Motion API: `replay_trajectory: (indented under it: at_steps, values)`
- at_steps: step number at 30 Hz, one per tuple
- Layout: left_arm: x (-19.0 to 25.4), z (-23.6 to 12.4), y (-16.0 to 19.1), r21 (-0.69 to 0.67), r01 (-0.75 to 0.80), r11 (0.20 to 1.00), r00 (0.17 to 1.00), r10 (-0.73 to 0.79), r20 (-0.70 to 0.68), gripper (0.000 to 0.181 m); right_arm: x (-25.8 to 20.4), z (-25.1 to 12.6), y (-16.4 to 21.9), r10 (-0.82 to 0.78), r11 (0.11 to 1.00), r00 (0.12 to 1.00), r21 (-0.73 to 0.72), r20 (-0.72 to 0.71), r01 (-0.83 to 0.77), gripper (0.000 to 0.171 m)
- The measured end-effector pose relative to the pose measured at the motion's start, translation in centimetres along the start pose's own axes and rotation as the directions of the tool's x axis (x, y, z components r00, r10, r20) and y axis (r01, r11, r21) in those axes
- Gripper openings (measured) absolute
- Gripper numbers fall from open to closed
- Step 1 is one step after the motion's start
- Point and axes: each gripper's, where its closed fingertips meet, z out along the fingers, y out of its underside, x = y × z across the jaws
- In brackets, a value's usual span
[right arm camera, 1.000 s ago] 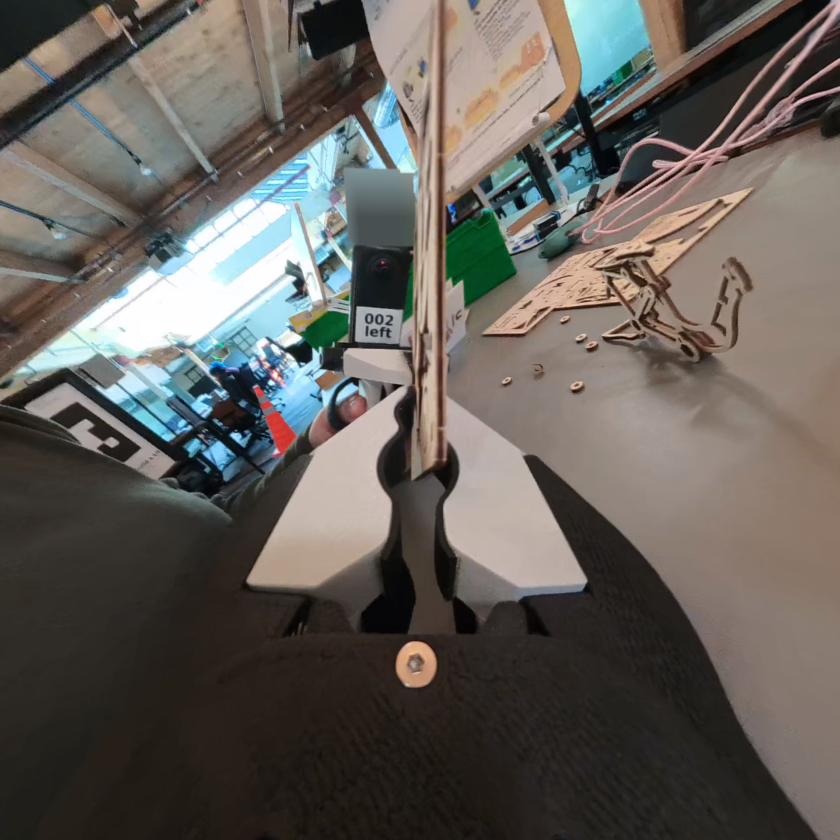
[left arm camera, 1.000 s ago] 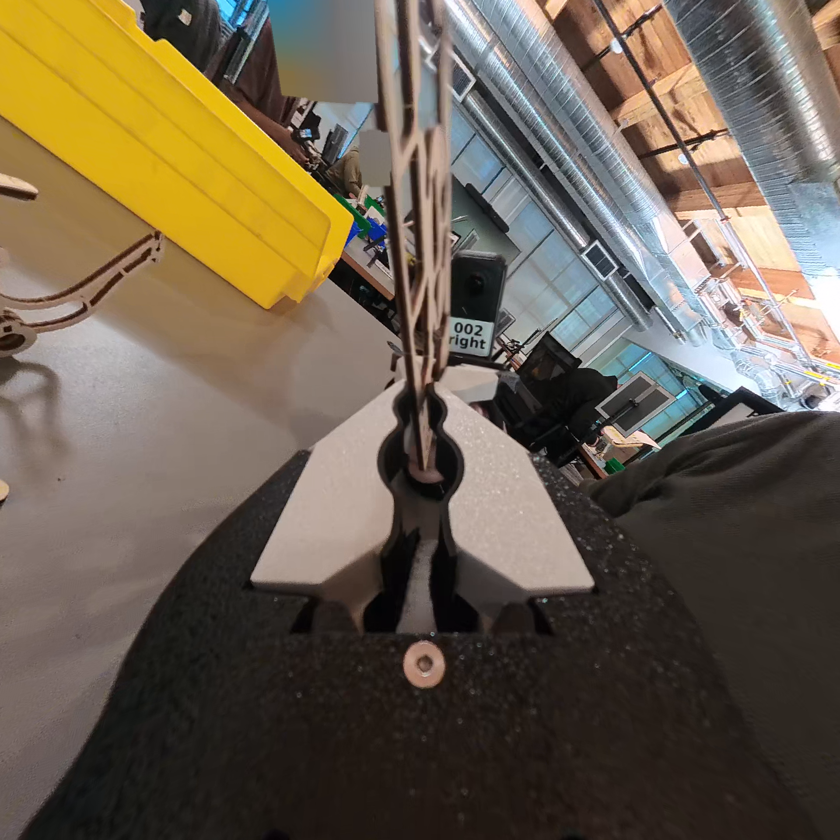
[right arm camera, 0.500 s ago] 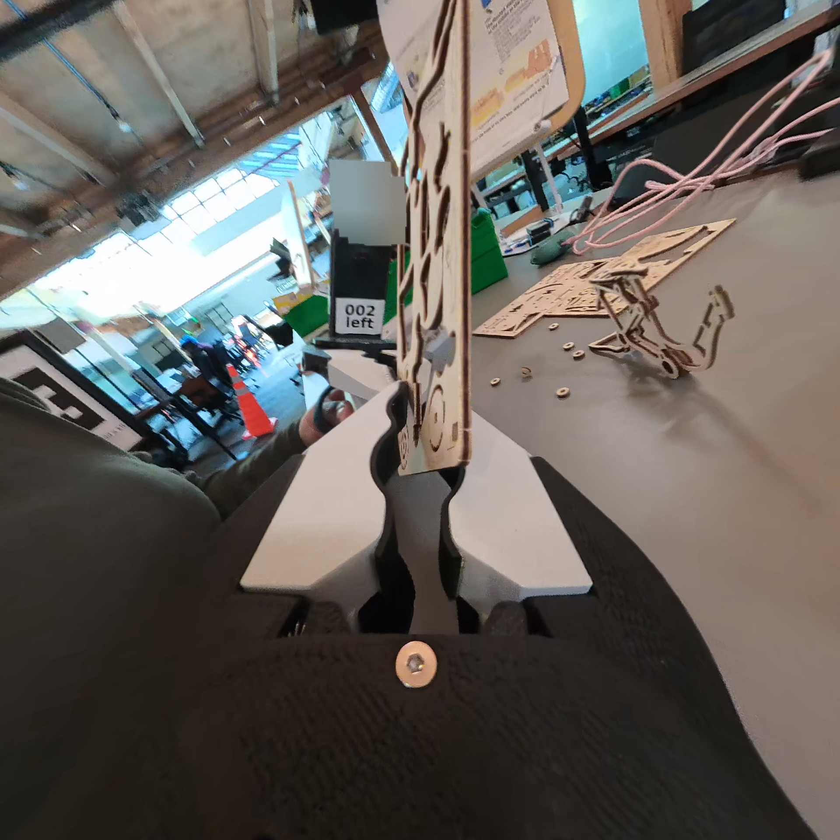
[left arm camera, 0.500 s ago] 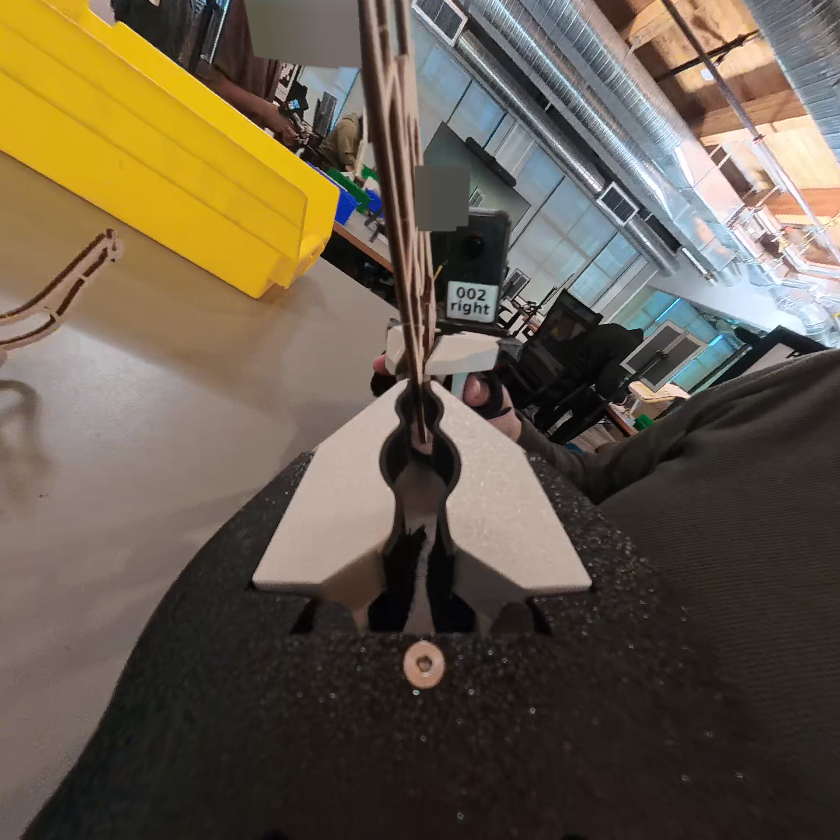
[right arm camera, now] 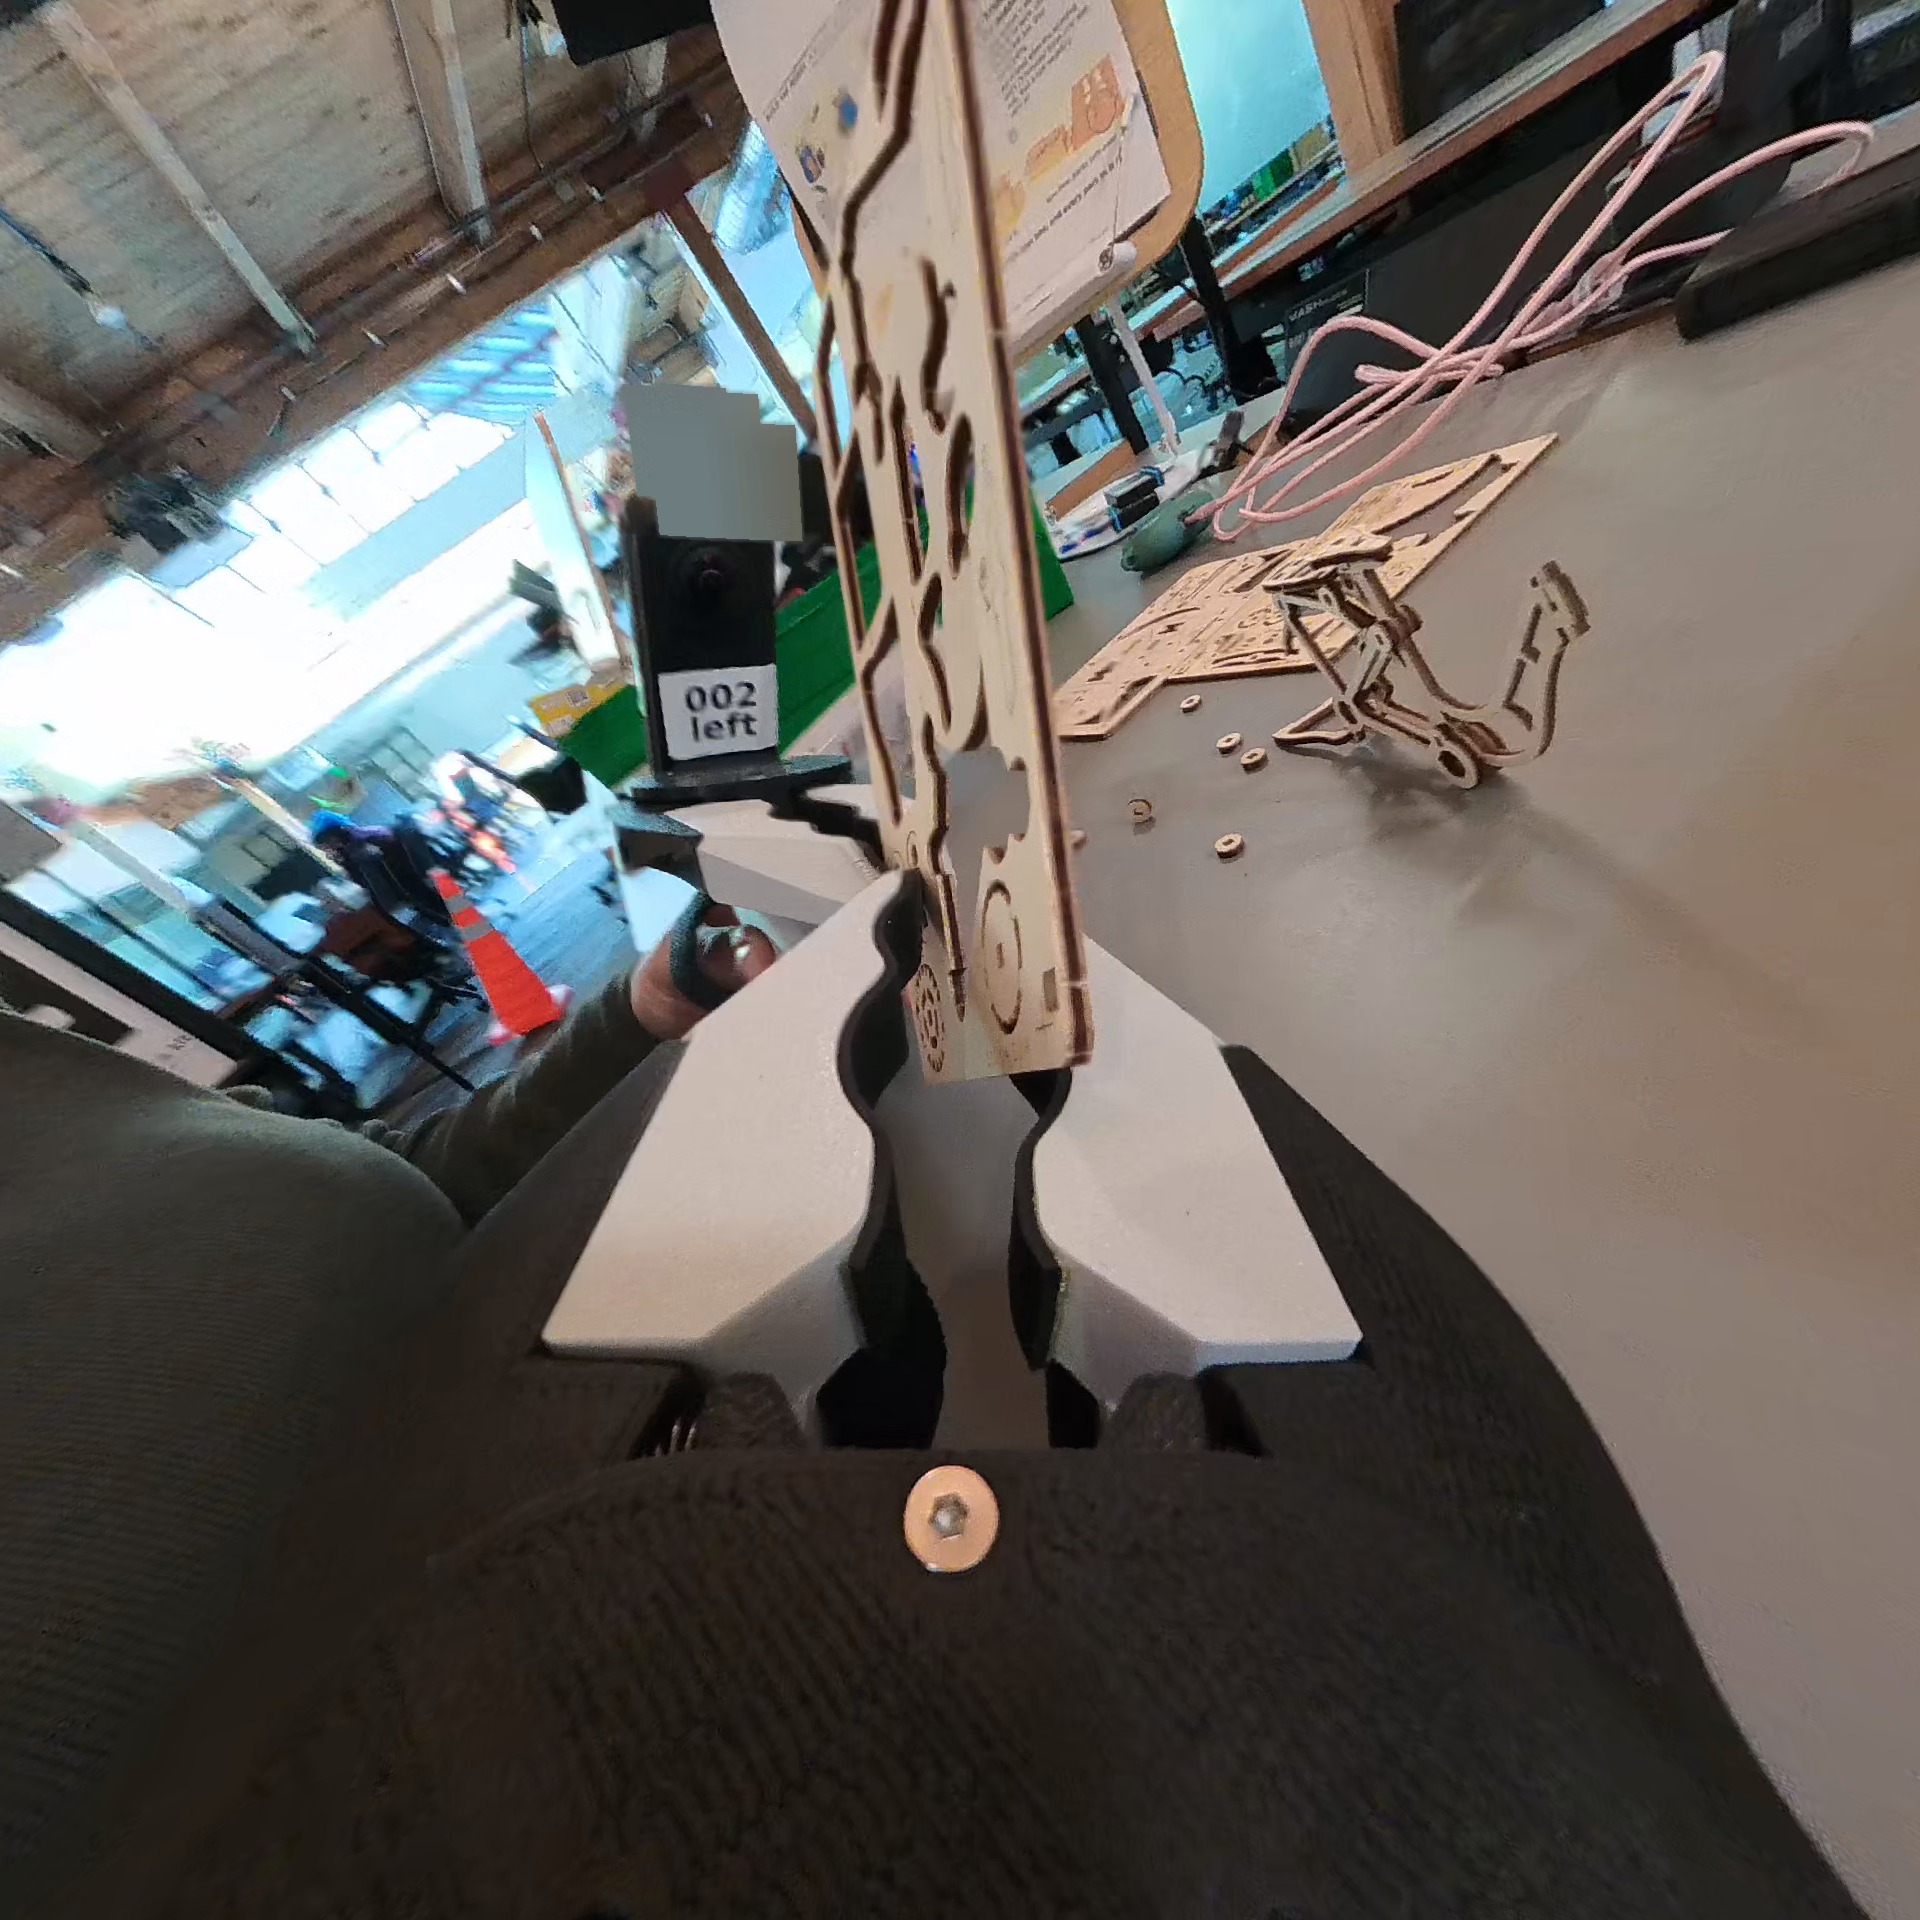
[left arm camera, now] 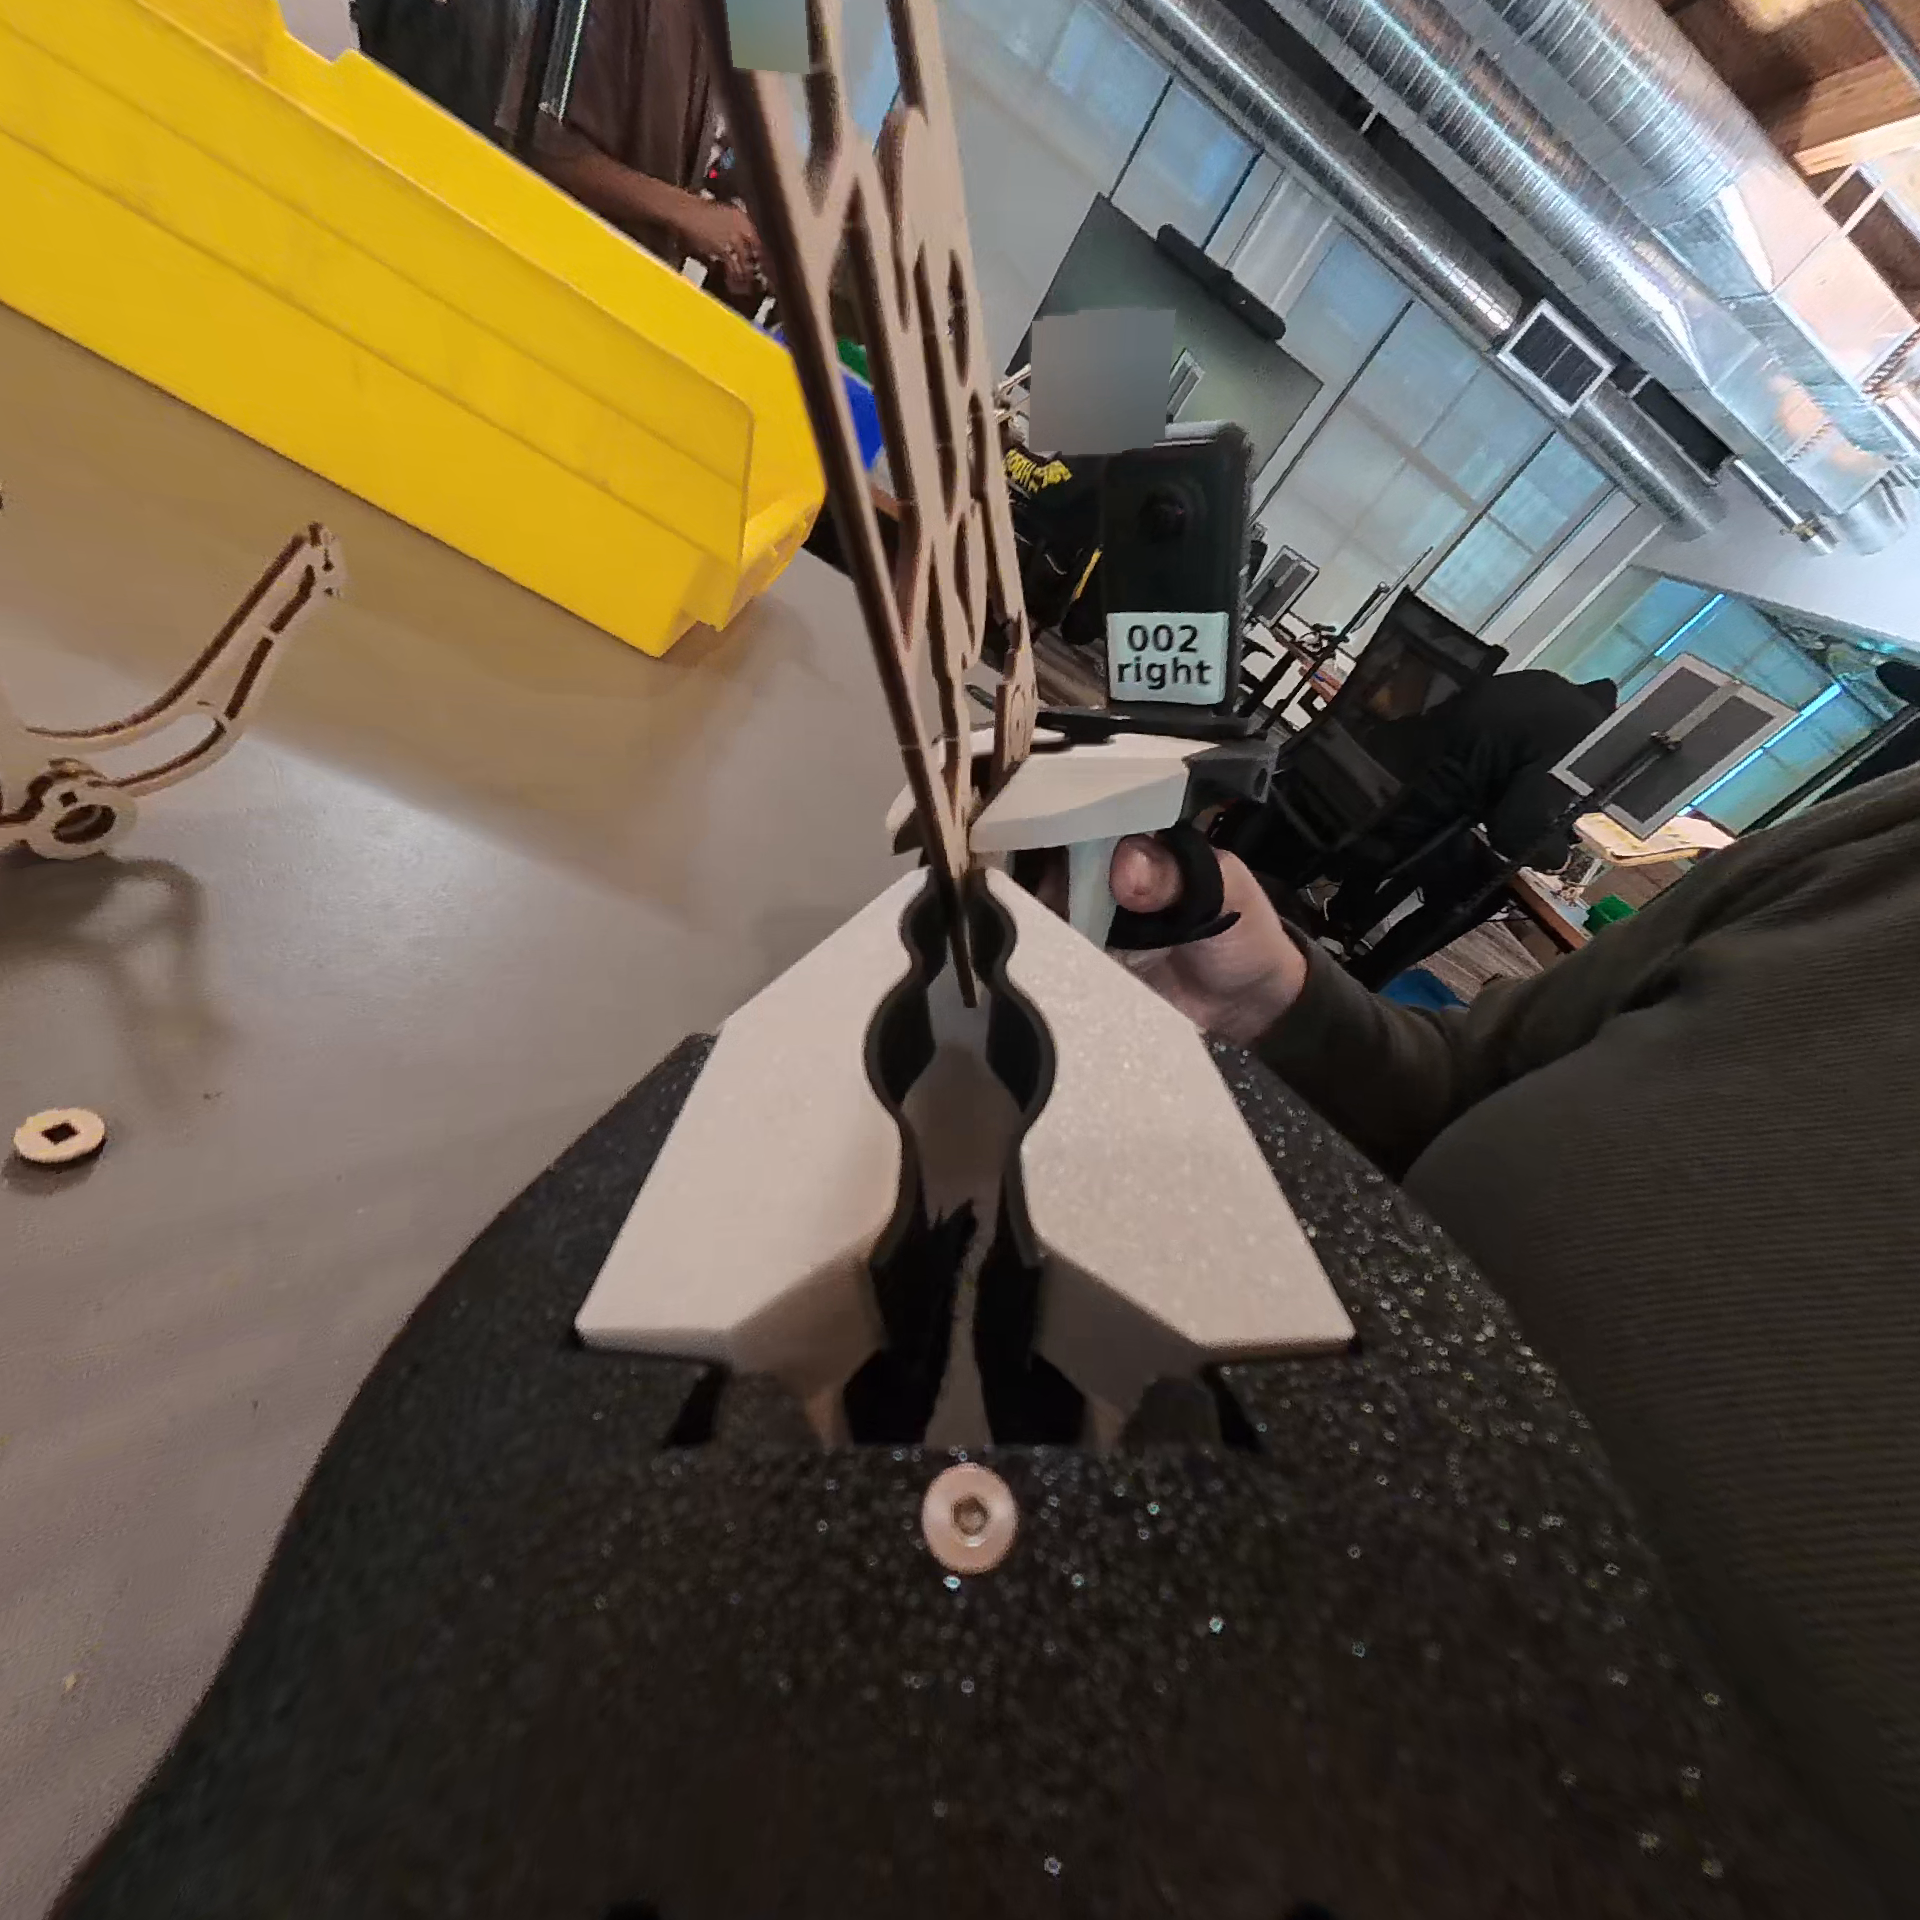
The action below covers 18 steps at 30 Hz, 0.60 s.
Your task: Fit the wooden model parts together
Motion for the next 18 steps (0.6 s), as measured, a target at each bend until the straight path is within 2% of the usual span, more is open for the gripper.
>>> replay_trajectory:
  at_steps: [5, 9, 12, 15, 18]
  values:
    - [-0.6, 0.1, 0.3, -0.021, 0.011, 1.0, 1.0, -0.01, 0.029, 0.003, 0.5, 0.0, 0.2, -0.15, 0.988, 0.984, -0.045, -0.1, 0.146, 0.013]
    - [-0.3, 0.2, 0.2, -0.021, 0.045, 0.999, 0.999, -0.045, -0.016, 0.003, 0.3, -0.1, 0.0, -0.129, 0.991, 0.99, -0.03, -0.059, 0.128, 0.016]
    - [-0.4, 0.3, 0.4, -0.038, 0.054, 0.998, 0.998, -0.055, -0.019, 0.001, 2.0, -0.9, -0.4, -0.131, 0.991, 0.984, -0.052, -0.121, 0.125, 0.051]
    - [-1.2, 0.3, 0.8, -0.07, 0.042, 0.997, 0.999, -0.04, 0.032, 0.001, 2.8, -2.1, -1.9, -0.225, 0.974, 0.955, -0.047, -0.191, 0.22, 0.066]
    - [-0.8, 0.5, 1.4, -0.109, 0.015, 0.994, 1.0, -0.013, 0.023, 0.001, 3.4, -2.1, -1.2, -0.309, 0.943, 0.927, -0.193, -0.213, 0.27, 0.076]
